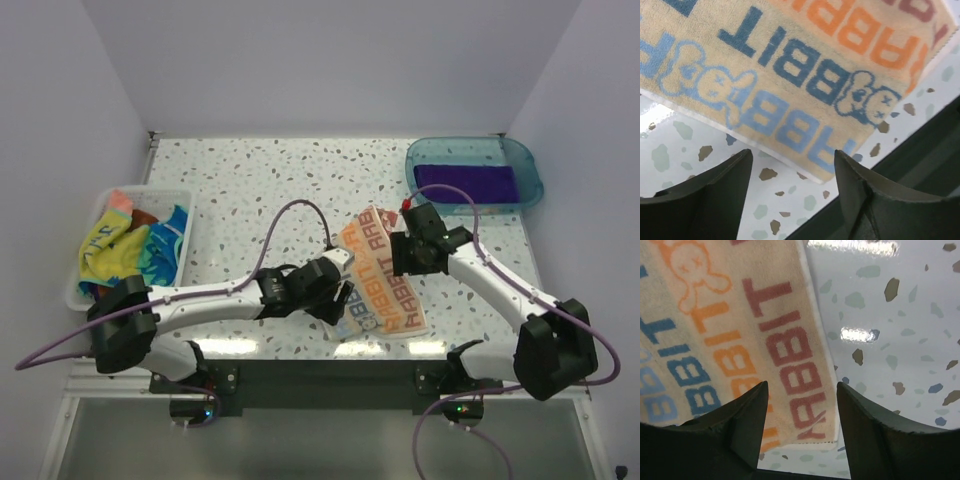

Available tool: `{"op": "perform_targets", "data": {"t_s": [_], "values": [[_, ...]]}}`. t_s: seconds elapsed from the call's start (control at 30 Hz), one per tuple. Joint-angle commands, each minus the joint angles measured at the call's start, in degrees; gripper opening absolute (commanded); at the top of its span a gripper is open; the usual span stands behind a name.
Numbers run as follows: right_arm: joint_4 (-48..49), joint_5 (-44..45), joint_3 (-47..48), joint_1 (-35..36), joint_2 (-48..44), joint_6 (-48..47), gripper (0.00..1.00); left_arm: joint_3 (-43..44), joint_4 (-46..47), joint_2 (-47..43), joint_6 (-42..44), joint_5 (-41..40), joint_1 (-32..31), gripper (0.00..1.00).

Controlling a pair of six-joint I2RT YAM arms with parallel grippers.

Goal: Fold and stack the towels
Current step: Move the towel to the center of the board, then flatten out the crumpled towel

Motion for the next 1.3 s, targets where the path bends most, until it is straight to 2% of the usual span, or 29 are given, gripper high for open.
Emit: {"op": "perform_targets", "data": {"t_s": [0.0, 0.2, 0.47, 0.63, 0.73, 0.93, 0.97, 1.03, 1.17, 1.27], "values": [[1.9, -2.2, -3.0, 0.1, 1.4, 2.7, 0.59, 2.0, 4.0, 4.1, 0.8, -4.6, 1.4, 0.70], [5.6, -4.7, -6.7, 0.1, 4.7, 3.5, 0.45, 3.8, 7.0, 11.8, 0.6, -5.3, 7.2, 0.54], [13.1, -6.4, -6.7, 0.0, 13.3, 4.7, 0.42, 6.2, 7.3, 20.0, 2.2, -8.4, 14.7, 0.47], [17.8, -4.9, -1.6, 0.0, 20.3, 4.8, 0.42, 10.8, 7.6, 26.5, 4.7, -11.9, 21.0, 0.46], [18.4, -3.0, 3.4, -0.1, 24.0, 3.9, 0.43, 15.9, 7.4, 28.8, 7.2, -13.3, 23.8, 0.49], [16.0, -1.5, 11.4, -0.1, 24.0, 2.9, 0.47, 20.8, 10.0, 25.9, 11.6, -14.6, 25.5, 0.71], [15.5, -1.5, 11.4, -0.2, 23.2, 3.0, 0.49, 19.6, 10.3, 24.5, 11.5, -14.1, 25.5, 0.77], [14.4, -1.5, 10.3, -0.1, 19.9, 3.1, 0.52, 17.2, 11.0, 18.8, 10.0, -12.7, 25.5, 0.81], [12.0, -1.9, 2.2, -0.1, 11.9, 4.6, 0.57, 5.8, 10.2, 7.3, 2.2, -5.2, 25.2, 0.94], [10.2, 0.3, -3.5, -0.2, 5.3, 6.3, 0.59, -2.5, 9.5, -1.0, -1.4, -0.9, 22.9, 0.95]]}}
